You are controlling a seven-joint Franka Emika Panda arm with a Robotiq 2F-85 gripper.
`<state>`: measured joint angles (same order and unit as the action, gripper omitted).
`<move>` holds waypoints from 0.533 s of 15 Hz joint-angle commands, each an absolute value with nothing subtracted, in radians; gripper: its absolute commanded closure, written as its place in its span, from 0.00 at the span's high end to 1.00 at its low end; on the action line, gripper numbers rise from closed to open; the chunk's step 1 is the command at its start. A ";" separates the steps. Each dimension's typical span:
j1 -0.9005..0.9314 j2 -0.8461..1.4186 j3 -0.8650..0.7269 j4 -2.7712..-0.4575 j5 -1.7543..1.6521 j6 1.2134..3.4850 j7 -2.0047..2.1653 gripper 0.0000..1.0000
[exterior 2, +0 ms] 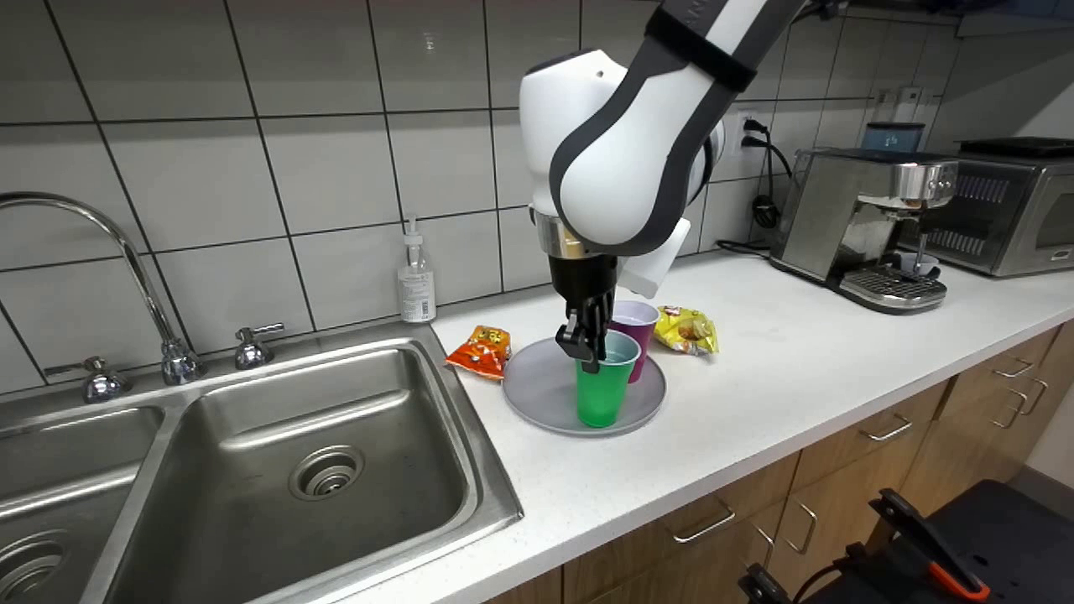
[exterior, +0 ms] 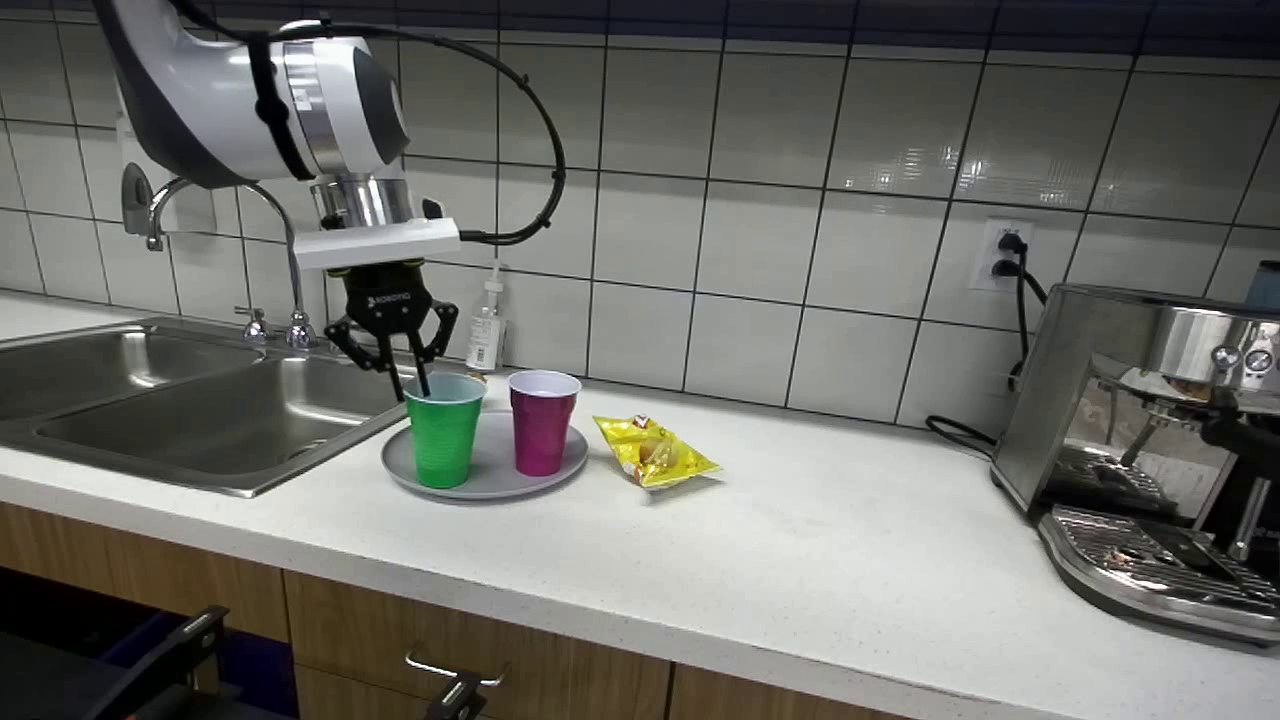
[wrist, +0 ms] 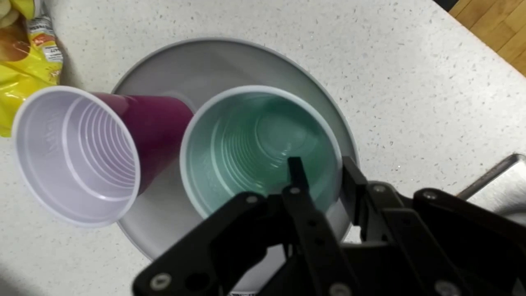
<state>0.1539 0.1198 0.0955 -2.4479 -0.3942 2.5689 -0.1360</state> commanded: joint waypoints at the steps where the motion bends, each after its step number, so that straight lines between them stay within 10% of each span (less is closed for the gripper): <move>1: 0.157 0.112 0.099 -2.439 -0.421 2.559 -0.103 0.58; 8: 0.147 0.049 0.102 -2.460 -0.375 2.570 -0.122 1.00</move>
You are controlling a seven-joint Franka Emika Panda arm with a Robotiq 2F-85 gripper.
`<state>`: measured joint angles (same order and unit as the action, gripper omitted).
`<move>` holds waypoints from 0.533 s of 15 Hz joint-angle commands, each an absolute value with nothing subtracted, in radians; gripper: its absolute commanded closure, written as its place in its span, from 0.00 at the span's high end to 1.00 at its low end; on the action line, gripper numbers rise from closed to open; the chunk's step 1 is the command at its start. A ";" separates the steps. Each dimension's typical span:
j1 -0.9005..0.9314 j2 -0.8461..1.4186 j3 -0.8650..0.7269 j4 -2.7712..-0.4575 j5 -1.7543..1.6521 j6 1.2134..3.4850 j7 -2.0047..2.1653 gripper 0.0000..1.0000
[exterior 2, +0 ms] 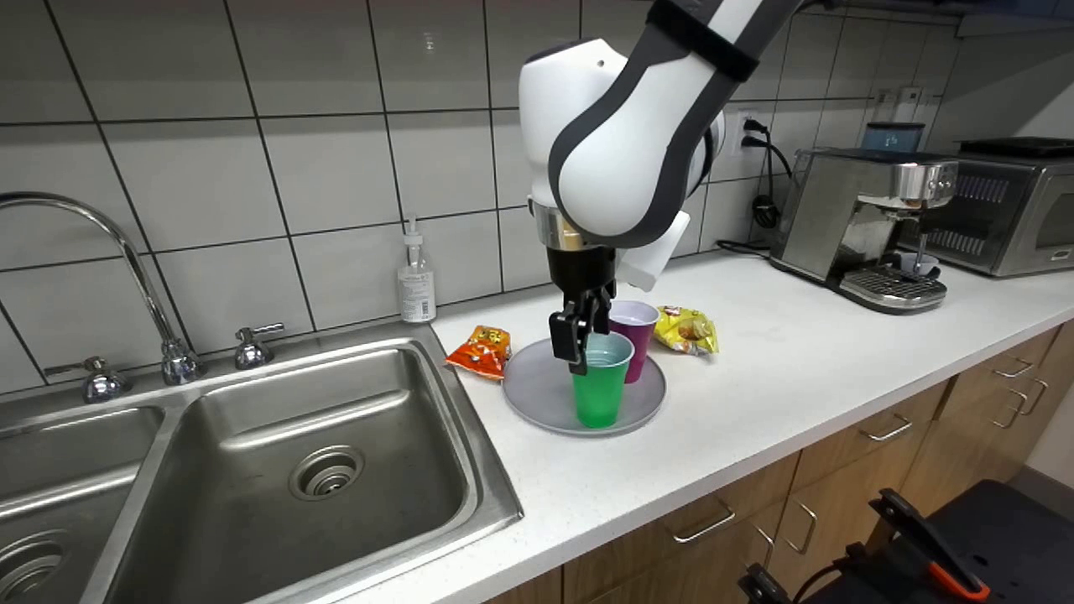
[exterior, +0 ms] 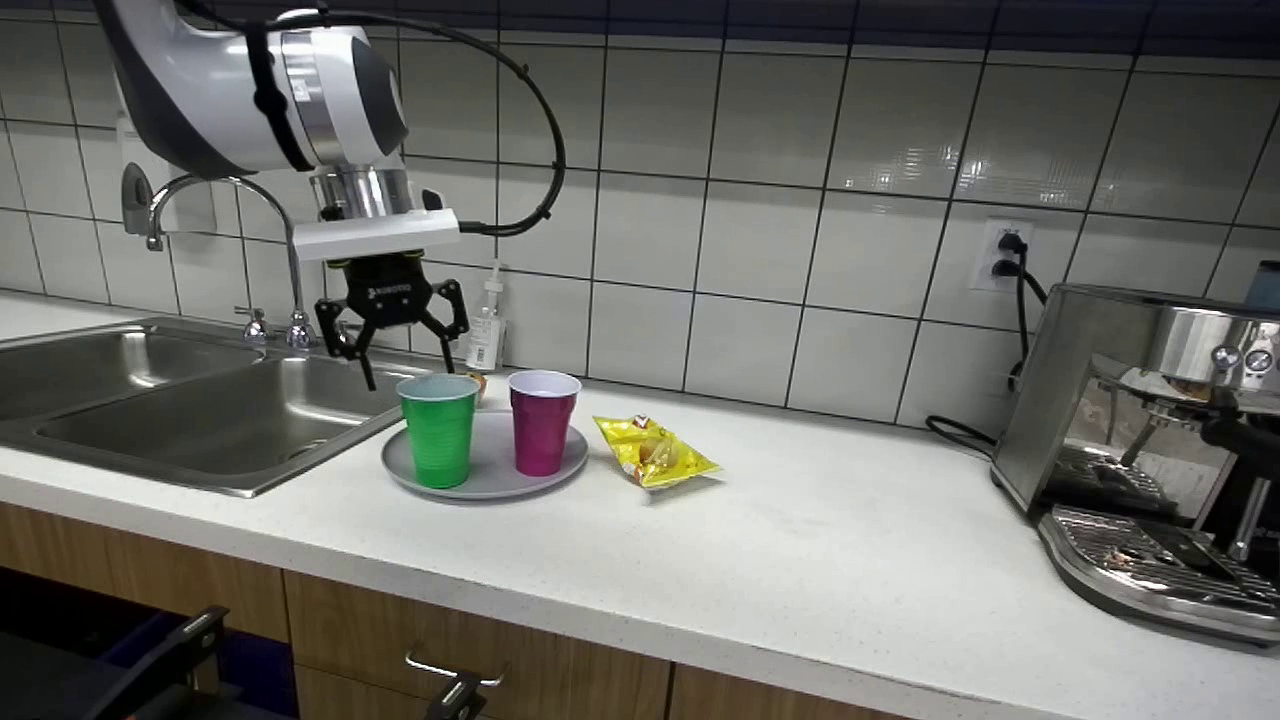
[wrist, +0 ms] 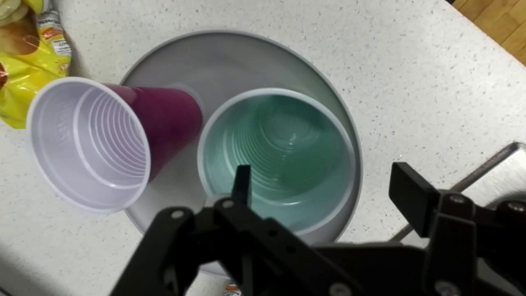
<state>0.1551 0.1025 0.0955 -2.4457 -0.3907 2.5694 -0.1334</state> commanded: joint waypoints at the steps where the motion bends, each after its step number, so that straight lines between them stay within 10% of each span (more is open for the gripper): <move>1: 0.145 0.036 0.102 -2.462 -0.362 2.570 -0.122 1.00; 8: 0.129 -0.053 0.094 -2.493 -0.338 2.641 -0.021 1.00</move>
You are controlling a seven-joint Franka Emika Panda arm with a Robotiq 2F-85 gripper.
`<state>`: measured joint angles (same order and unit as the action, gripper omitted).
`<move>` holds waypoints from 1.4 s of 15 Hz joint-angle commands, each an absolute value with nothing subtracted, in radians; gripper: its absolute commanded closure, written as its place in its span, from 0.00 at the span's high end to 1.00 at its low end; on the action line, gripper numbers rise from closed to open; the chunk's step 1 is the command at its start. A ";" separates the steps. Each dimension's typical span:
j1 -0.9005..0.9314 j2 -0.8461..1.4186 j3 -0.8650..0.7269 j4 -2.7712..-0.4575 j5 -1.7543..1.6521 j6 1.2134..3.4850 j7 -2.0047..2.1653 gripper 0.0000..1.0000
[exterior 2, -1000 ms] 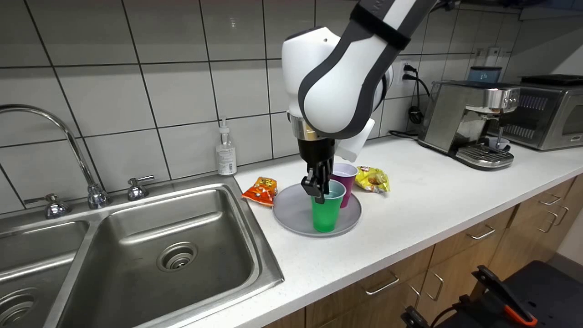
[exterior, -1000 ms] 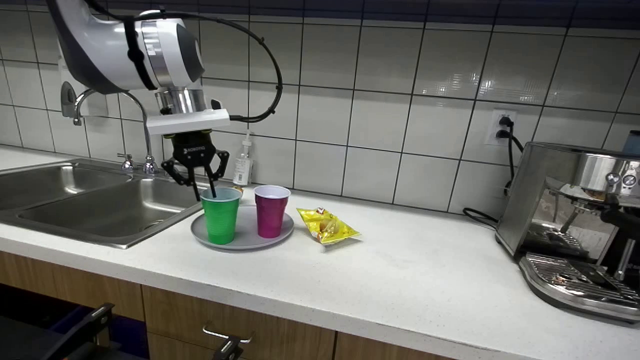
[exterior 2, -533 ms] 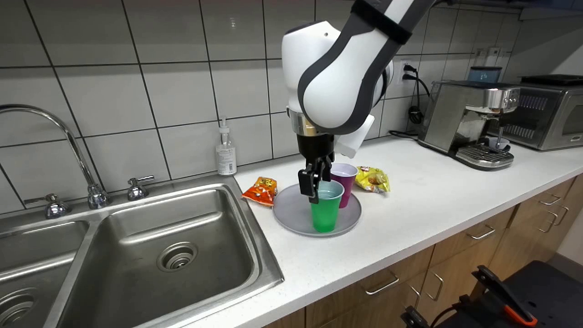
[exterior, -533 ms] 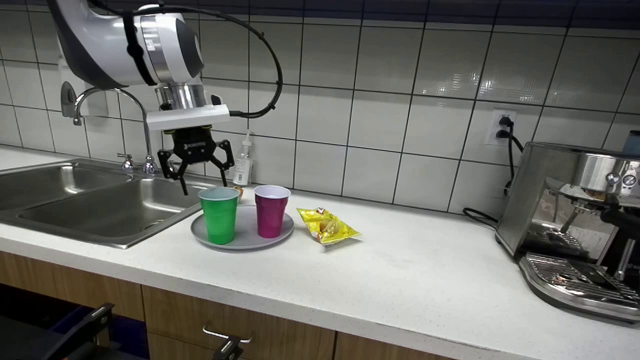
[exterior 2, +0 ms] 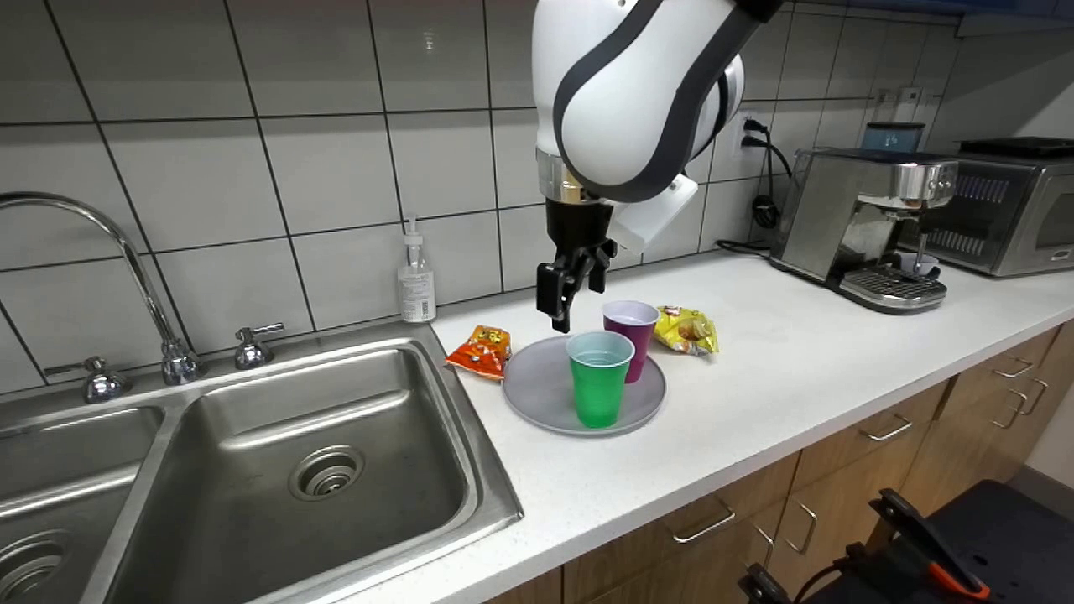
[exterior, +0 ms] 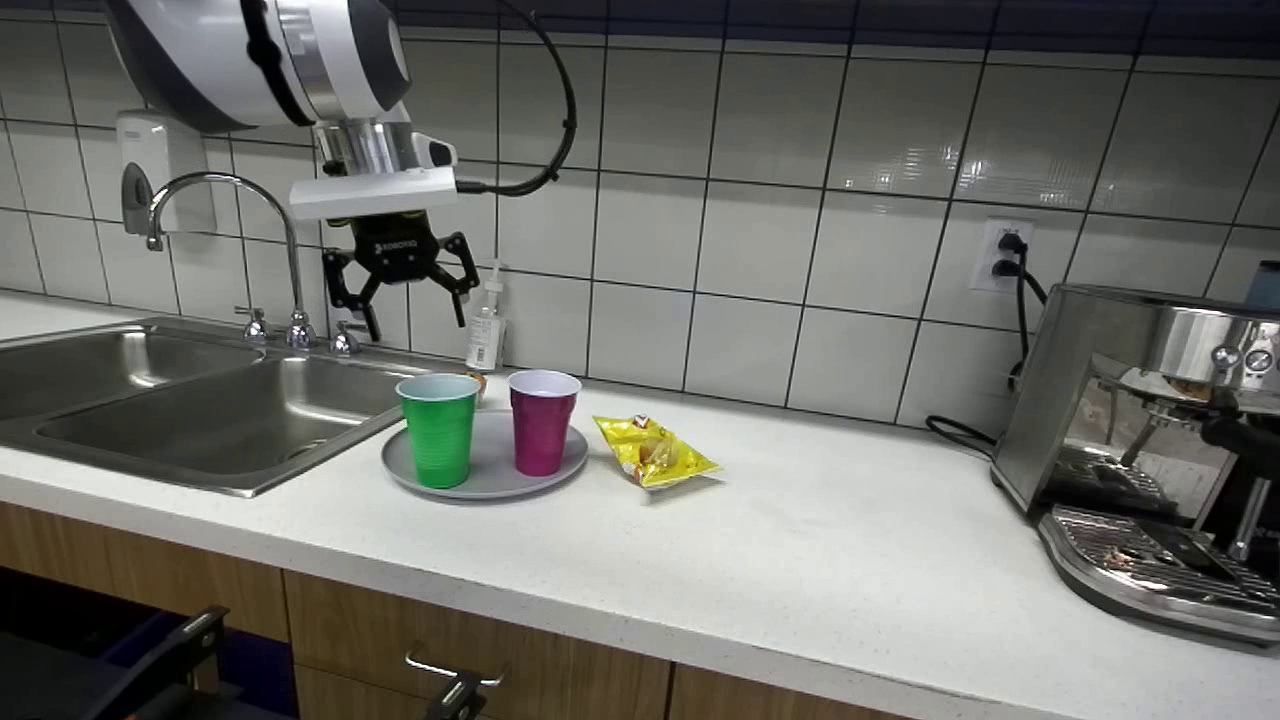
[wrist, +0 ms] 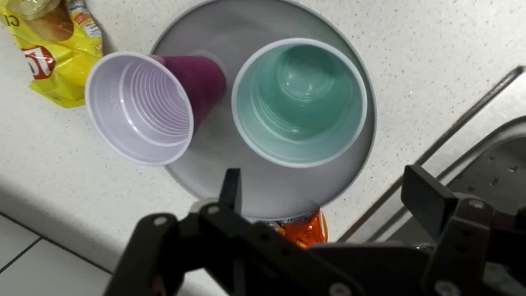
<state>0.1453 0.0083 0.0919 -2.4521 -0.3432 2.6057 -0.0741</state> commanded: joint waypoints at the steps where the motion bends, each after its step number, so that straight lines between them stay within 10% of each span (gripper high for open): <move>1: 0.124 -0.061 0.092 -2.501 -0.349 2.662 0.020 1.00; 21: 0.048 -0.250 0.000 -2.689 -0.074 2.620 -0.002 1.00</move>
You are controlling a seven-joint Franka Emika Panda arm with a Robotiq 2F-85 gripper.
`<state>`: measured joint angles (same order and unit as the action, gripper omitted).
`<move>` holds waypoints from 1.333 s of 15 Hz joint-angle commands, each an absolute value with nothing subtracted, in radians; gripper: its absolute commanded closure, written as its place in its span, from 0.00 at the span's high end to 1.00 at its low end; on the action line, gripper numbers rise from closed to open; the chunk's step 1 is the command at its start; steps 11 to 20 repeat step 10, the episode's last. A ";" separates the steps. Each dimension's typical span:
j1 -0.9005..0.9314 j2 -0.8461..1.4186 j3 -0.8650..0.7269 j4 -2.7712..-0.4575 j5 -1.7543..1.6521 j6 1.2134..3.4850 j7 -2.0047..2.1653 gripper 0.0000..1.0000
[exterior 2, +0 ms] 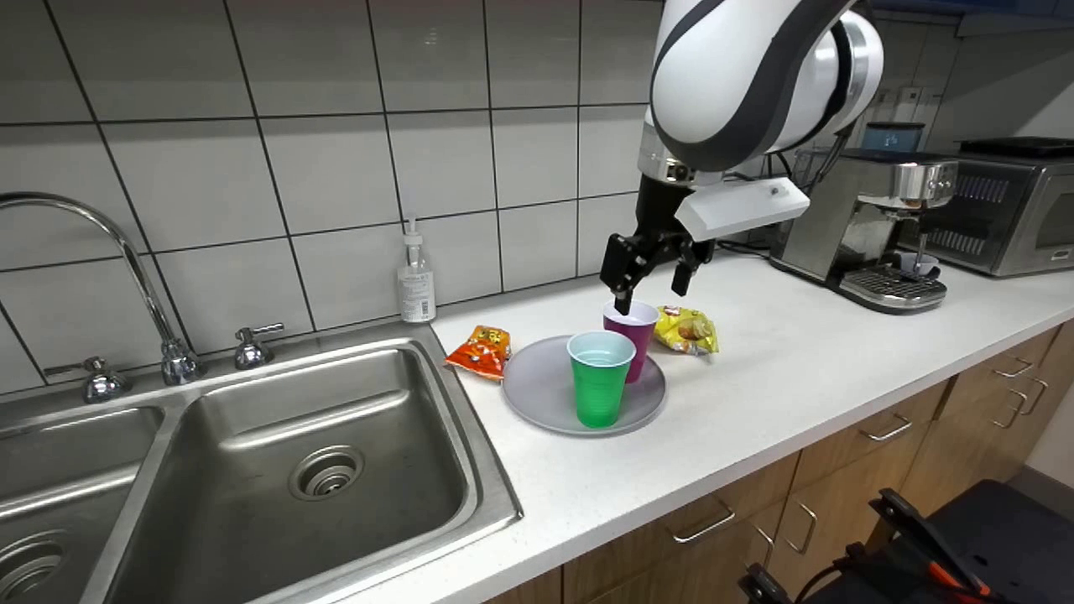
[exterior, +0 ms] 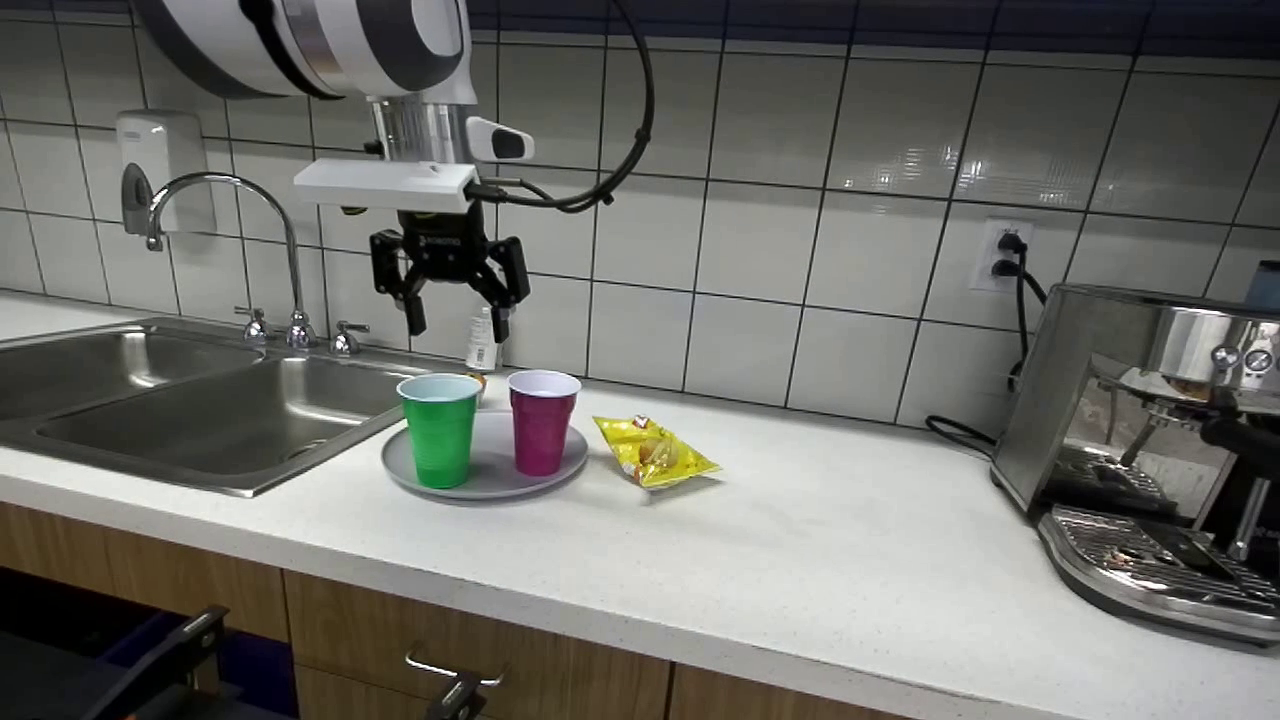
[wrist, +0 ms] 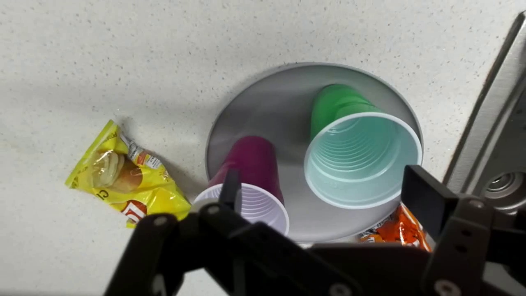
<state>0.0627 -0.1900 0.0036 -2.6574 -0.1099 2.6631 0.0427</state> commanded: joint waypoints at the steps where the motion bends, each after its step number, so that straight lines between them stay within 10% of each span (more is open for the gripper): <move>1: 0.051 -0.254 -0.005 -2.692 -0.065 2.608 -0.013 1.00; 20: 0.046 -0.215 0.007 -2.676 -0.080 2.634 0.017 1.00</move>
